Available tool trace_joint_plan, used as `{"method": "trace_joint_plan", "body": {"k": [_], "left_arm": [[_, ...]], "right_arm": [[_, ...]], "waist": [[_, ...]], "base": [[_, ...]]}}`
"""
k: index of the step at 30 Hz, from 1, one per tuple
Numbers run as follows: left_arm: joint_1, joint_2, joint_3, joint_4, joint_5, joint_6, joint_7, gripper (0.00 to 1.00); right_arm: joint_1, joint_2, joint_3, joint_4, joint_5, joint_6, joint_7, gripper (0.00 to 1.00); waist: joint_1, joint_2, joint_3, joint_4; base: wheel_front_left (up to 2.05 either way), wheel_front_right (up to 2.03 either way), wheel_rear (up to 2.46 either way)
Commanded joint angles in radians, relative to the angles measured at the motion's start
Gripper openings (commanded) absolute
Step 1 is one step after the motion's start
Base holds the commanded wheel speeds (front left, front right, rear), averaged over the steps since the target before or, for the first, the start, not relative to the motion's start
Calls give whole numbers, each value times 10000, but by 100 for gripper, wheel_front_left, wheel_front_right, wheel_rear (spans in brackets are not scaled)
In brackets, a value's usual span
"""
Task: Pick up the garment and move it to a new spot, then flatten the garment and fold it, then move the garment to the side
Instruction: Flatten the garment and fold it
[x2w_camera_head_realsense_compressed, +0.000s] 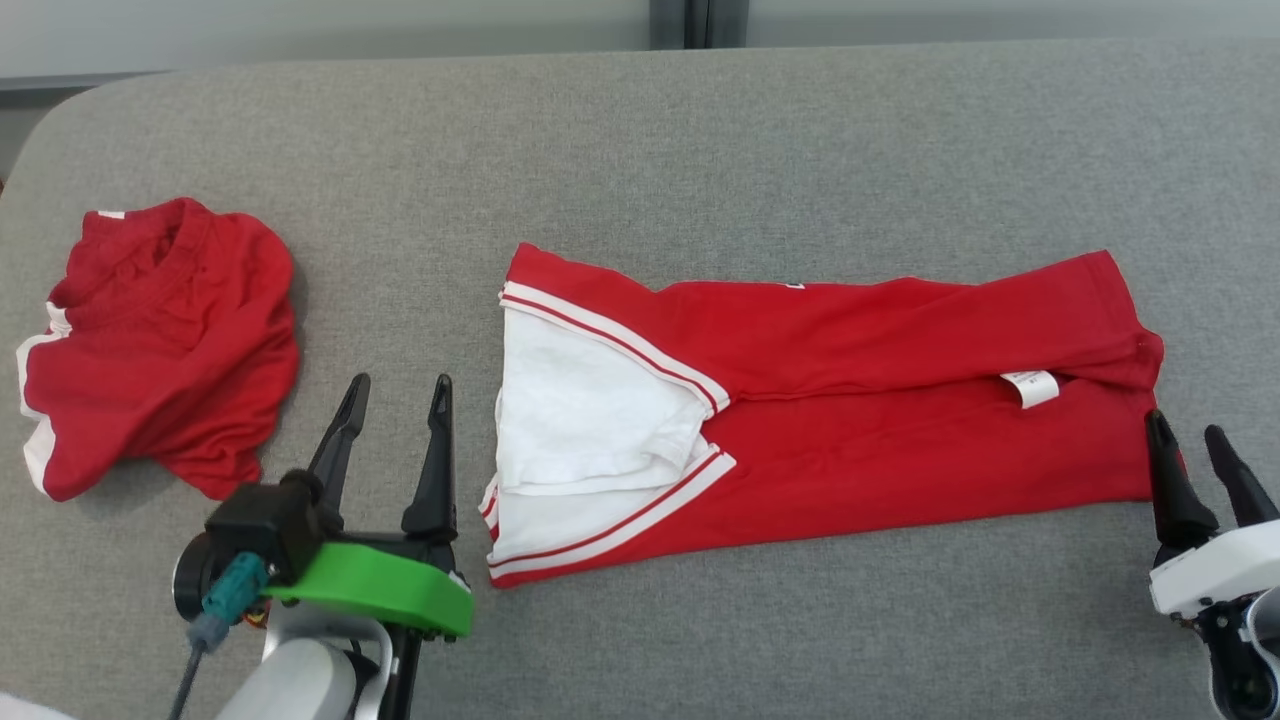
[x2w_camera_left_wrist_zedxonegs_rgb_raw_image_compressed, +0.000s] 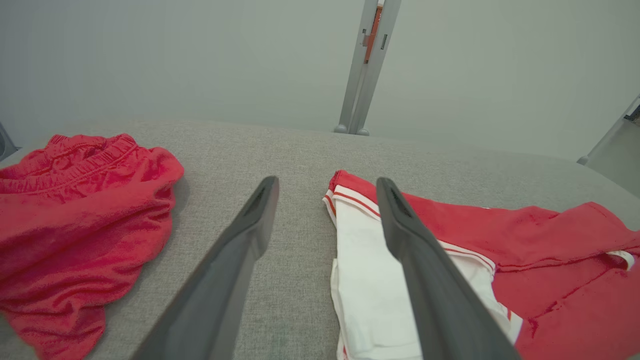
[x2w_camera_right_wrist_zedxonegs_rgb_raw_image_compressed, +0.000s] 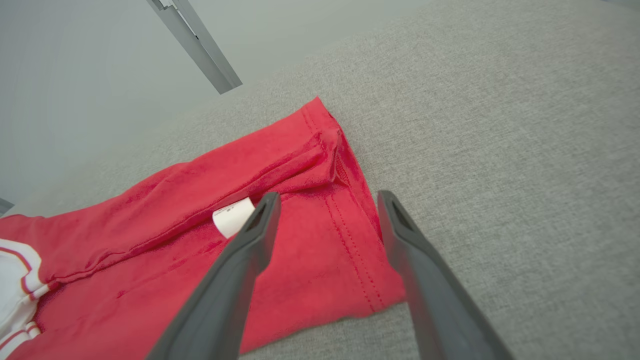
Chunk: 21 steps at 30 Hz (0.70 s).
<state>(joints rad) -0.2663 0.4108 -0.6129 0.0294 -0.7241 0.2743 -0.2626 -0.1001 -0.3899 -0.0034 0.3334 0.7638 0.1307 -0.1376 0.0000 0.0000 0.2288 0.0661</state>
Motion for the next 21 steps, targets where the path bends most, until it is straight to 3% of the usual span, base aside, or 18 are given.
{"method": "trace_joint_plan", "body": {"k": [1,7,13,21], "left_arm": [[550,-371,456,-120,611,31,-24,100],[2460,-1736,1811,-206,2871,-311,-25,100],[3677,-2734,2375,-64,4429,-918,-15,100],[3891,-3271,2607,135,5265,-1494,-16,100]], "right_arm": [[244,152,37,73,-207,0,-284,100],[609,677,126,650,-615,0,-871,100],[248,1142,-104,1575,-834,0,-1012,100],[-647,1283,-400,2874,-1353,0,-573,100]], "waist": [[0,0,-425,-113],[0,0,-1170,-252],[0,0,-1677,-79],[0,0,-1734,385]], "base": [[0,0,0],[0,0,0],[0,0,0],[0,0,0]]}}
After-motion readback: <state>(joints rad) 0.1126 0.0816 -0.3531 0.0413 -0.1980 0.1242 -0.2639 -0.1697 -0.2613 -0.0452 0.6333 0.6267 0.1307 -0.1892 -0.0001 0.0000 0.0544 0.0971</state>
